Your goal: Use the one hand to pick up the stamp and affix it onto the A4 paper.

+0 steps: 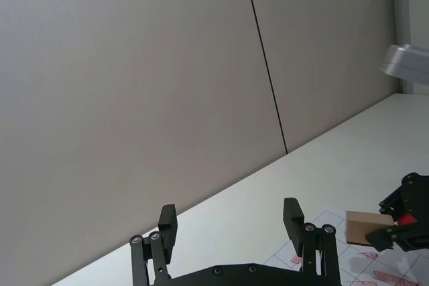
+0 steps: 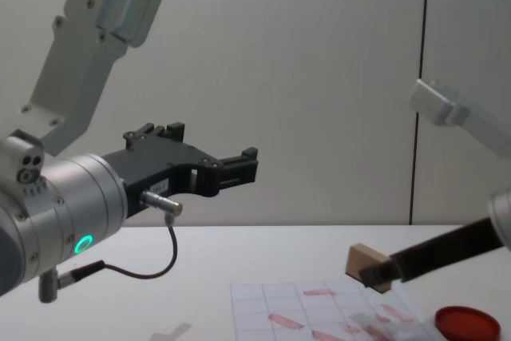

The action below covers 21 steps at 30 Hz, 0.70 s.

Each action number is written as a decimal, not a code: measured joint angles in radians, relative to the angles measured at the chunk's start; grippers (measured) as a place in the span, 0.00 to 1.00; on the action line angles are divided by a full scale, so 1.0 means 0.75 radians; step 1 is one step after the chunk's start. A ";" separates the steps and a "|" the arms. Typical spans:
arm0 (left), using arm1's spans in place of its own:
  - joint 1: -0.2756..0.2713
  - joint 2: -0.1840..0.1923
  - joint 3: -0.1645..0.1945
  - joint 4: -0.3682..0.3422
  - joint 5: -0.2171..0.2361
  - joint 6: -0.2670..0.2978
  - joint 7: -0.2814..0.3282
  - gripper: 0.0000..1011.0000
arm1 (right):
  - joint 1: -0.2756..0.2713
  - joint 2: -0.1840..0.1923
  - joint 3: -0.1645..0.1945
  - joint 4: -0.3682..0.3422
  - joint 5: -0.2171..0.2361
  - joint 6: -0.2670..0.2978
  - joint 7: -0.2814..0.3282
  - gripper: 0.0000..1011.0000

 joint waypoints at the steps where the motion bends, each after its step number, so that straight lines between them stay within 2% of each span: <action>1: 0.000 0.000 0.000 0.000 0.000 0.000 0.000 0.99 | -0.013 0.009 0.002 -0.024 0.011 0.008 -0.015 0.23; 3: 0.000 0.000 0.000 0.000 0.000 0.000 0.000 0.99 | -0.038 0.024 0.005 -0.061 0.025 0.018 -0.036 0.23; 5: 0.000 0.000 0.000 0.000 0.000 0.000 0.000 0.99 | -0.099 0.059 0.013 -0.144 0.071 0.037 -0.101 0.23; 6: 0.000 0.000 0.000 0.000 0.000 0.000 0.000 0.99 | -0.099 0.059 0.013 -0.144 0.071 0.037 -0.101 0.23; 12: 0.000 0.000 0.000 0.000 0.000 0.000 0.000 0.99 | -0.227 0.129 0.030 -0.302 0.163 0.033 -0.240 0.23; 16: 0.000 0.000 0.000 0.000 0.000 0.000 0.000 0.99 | -0.330 0.184 0.044 -0.410 0.232 -0.011 -0.358 0.23; 21: 0.000 0.000 0.000 0.000 0.000 0.000 0.000 0.99 | -0.418 0.229 0.056 -0.497 0.288 -0.076 -0.468 0.23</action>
